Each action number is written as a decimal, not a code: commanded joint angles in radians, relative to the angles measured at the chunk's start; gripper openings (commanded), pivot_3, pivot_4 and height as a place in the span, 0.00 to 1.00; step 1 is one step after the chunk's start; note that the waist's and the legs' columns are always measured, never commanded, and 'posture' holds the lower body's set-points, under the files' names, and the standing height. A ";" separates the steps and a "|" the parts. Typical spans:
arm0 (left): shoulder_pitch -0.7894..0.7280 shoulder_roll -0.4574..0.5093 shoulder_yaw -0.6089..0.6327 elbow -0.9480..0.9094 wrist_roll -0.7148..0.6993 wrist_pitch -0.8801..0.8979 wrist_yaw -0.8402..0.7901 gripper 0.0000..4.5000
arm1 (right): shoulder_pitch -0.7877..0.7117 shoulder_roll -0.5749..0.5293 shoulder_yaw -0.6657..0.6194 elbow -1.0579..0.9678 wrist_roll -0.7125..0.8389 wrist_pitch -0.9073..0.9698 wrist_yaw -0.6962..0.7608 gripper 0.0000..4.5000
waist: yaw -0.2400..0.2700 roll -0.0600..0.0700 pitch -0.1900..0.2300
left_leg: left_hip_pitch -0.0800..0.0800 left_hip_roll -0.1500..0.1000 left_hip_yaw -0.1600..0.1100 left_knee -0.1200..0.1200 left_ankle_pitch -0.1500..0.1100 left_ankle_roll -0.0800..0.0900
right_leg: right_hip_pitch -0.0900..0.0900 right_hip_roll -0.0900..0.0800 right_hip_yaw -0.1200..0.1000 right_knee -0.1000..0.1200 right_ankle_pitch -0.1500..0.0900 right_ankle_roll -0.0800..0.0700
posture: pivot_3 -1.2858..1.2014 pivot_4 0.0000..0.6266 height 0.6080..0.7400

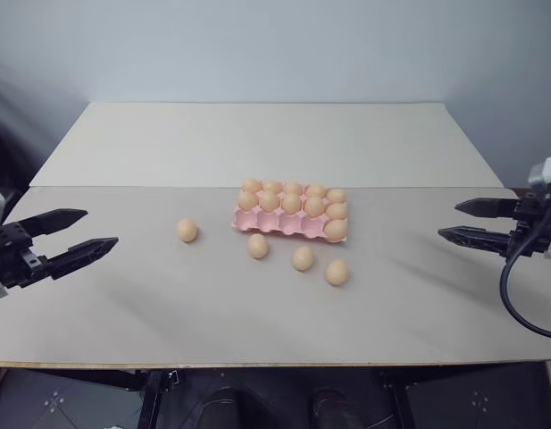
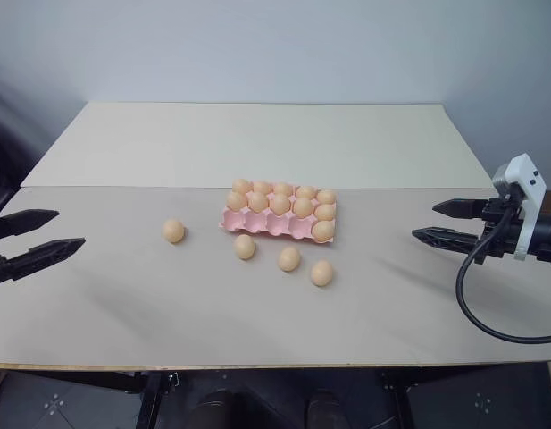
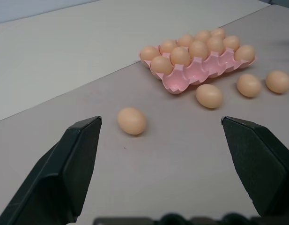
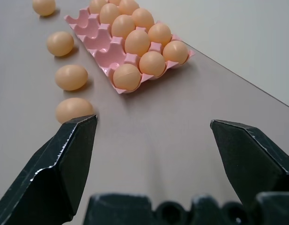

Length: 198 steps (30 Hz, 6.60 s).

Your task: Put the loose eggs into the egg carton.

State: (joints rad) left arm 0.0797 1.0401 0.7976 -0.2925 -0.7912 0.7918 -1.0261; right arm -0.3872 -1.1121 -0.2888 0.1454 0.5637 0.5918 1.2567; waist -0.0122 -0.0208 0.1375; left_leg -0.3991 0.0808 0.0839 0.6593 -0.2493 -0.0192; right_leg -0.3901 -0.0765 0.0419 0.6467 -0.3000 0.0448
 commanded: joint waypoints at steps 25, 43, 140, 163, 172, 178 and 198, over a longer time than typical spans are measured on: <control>-0.013 -0.274 -0.545 -0.324 0.164 -0.121 0.251 0.99 | 0.038 0.320 0.098 -0.732 0.150 0.573 -0.634 1.00 | 0.004 -0.002 -0.001 | 0.000 0.000 -0.001 0.001 0.000 0.000 | 0.001 0.000 0.001 0.001 0.000 0.000 | 0.52 0.24 1.00; -0.030 -0.360 -0.644 -0.316 0.260 -0.175 0.340 0.99 | -0.013 0.605 0.191 -0.758 0.051 0.830 -1.010 1.00 | 0.009 -0.002 -0.001 | -0.002 0.000 -0.002 0.001 0.000 0.000 | -0.001 0.000 0.001 0.001 0.000 0.000 | 0.52 0.24 1.00; 0.016 -0.452 -0.618 -0.408 0.213 -0.144 0.496 1.00 | -0.218 0.709 0.383 -0.365 -0.305 0.208 -0.756 0.99 | -0.001 -0.002 -0.001 | -0.003 0.000 -0.001 0.000 0.000 0.000 | -0.002 0.000 0.001 0.001 0.000 0.000 | 0.52 0.24 1.00; -0.018 -0.196 -0.380 -0.289 -0.074 -0.085 0.213 1.00 | 0.244 -0.016 -0.288 -0.393 0.085 0.149 0.006 0.99 | 0.006 -0.002 0.000 | 0.001 0.000 -0.001 0.000 -0.001 0.002 | 0.002 0.001 0.001 -0.002 0.000 0.000 | 0.52 0.24 1.00; -0.004 -0.190 -0.387 -0.297 -0.080 -0.084 0.211 1.00 | 0.231 0.016 -0.224 -0.447 0.132 0.159 -0.012 0.99 | 0.006 -0.002 0.000 | 0.001 0.000 -0.001 0.000 -0.001 0.002 | 0.002 0.000 0.001 -0.002 0.000 0.000 | 0.52 0.24 1.00; 0.009 -0.189 -0.398 -0.305 -0.076 -0.085 0.210 1.00 | 0.153 0.219 0.021 -0.643 0.053 0.134 -0.292 0.99 | -0.001 -0.002 0.000 | 0.001 0.000 -0.001 0.000 -0.001 0.001 | 0.002 0.001 0.001 -0.001 0.000 0.000 | 0.52 0.24 1.00; 0.053 -0.203 -0.417 -0.340 -0.058 -0.103 0.246 1.00 | -0.042 0.730 0.465 -0.838 -0.163 0.656 -1.041 0.99 | 0.001 -0.002 0.000 | -0.004 0.000 -0.001 0.000 0.000 0.000 | -0.004 0.000 0.001 0.001 0.000 0.000 | 0.52 0.24 1.00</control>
State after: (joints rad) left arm 0.1364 0.8383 0.3781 -0.6038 -0.8569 0.7009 -0.7849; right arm -0.4119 -0.3996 0.1748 -0.6521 0.4128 1.2071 0.2545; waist -0.0115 -0.0228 0.1372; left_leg -0.4029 0.0807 0.0829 0.6594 -0.2494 -0.0191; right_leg -0.3943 -0.0762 0.0426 0.6474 -0.3000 0.0447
